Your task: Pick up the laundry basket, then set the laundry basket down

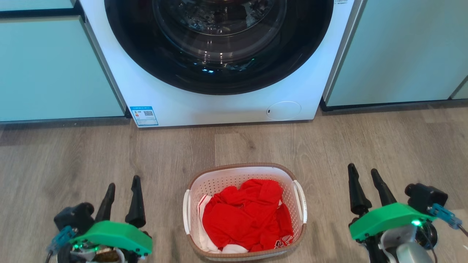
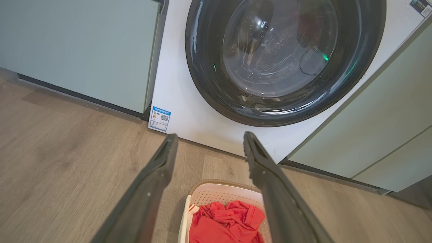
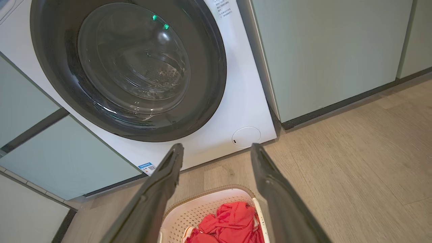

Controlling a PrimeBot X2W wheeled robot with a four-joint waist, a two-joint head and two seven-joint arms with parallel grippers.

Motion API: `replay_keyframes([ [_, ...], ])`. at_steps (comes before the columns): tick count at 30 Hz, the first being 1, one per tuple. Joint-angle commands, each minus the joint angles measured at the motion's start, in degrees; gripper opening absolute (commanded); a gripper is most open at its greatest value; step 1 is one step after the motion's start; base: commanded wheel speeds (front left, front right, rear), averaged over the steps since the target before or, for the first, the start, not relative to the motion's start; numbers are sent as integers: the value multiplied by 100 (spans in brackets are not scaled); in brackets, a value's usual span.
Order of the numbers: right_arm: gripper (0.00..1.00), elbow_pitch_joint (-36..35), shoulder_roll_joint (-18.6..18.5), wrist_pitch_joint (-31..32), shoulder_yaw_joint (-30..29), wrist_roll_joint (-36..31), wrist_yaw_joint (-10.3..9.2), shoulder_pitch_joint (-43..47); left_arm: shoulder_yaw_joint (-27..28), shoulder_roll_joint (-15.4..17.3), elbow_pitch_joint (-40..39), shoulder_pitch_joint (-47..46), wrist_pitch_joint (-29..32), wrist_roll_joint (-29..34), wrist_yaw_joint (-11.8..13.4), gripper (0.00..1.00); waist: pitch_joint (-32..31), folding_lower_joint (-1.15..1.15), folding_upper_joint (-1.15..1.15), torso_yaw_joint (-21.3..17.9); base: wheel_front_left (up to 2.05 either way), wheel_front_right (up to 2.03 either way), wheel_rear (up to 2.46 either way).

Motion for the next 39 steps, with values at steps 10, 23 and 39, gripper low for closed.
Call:
replay_keyframes([
  [10, 100, -309, -70, -257, 243, -778, 12, -104, 74, 62, -288, -79, -235, 805, 74, 100, 15, 0, 0, -15, 0, 0, 0],
  [23, 100, -389, -79, -459, 388, -1565, 14, -97, 130, 45, -264, 7, -440, 1581, 66, 100, 28, 0, 0, -29, 0, 0, 0],
  [39, 100, -484, -88, -665, 532, -2364, 16, -91, 163, 17, -268, 37, -649, 2398, 45, 100, 48, 0, 0, -38, 0, 0, 0],
])
